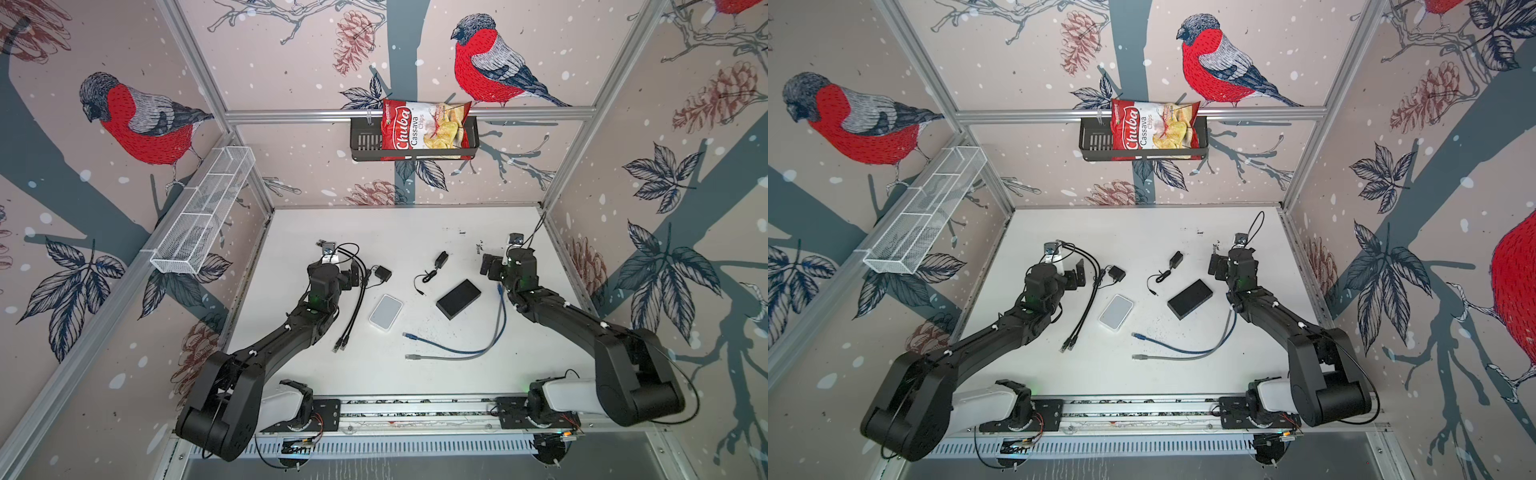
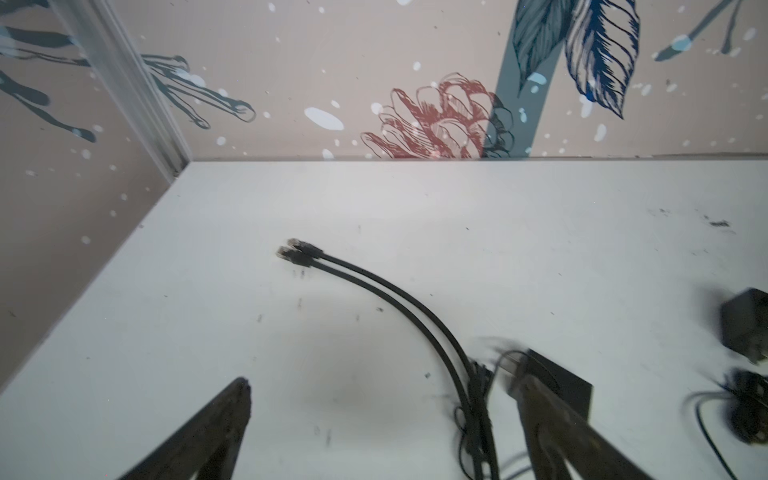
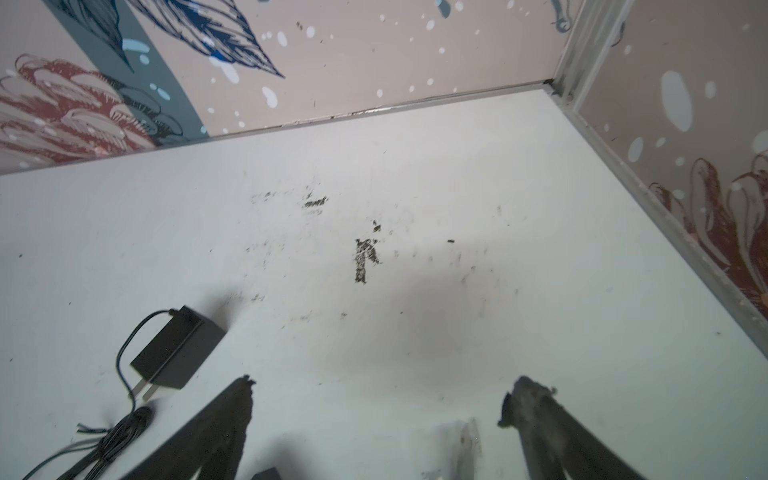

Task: Insert the plug into the switch port
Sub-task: 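Reach the left gripper to the white router while the right approaches the black adapter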

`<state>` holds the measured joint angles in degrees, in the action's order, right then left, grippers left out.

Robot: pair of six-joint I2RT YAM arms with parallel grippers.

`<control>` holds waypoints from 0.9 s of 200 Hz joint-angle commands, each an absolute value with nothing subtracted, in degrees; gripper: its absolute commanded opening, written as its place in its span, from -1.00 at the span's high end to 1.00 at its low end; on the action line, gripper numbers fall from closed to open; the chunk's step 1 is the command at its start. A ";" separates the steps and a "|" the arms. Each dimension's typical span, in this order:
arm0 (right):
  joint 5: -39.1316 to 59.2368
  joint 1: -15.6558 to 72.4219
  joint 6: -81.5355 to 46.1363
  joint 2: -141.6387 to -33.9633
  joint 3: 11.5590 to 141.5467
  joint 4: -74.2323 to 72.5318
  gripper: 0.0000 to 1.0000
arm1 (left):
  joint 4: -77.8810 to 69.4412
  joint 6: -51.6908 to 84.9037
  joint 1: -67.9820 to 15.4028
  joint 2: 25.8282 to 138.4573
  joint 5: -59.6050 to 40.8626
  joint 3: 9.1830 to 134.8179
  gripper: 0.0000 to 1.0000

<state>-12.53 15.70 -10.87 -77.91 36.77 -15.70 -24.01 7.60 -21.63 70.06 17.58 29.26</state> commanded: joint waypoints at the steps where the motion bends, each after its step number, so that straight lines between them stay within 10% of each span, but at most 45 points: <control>1: -10.80 17.91 -12.31 -78.58 38.20 -10.85 -0.91 | -17.19 10.64 -24.24 69.41 17.01 29.40 -0.97; 180: -5.31 26.81 -13.84 -86.51 46.44 -6.61 -0.78 | 11.78 18.28 -33.14 77.98 7.91 44.84 -0.93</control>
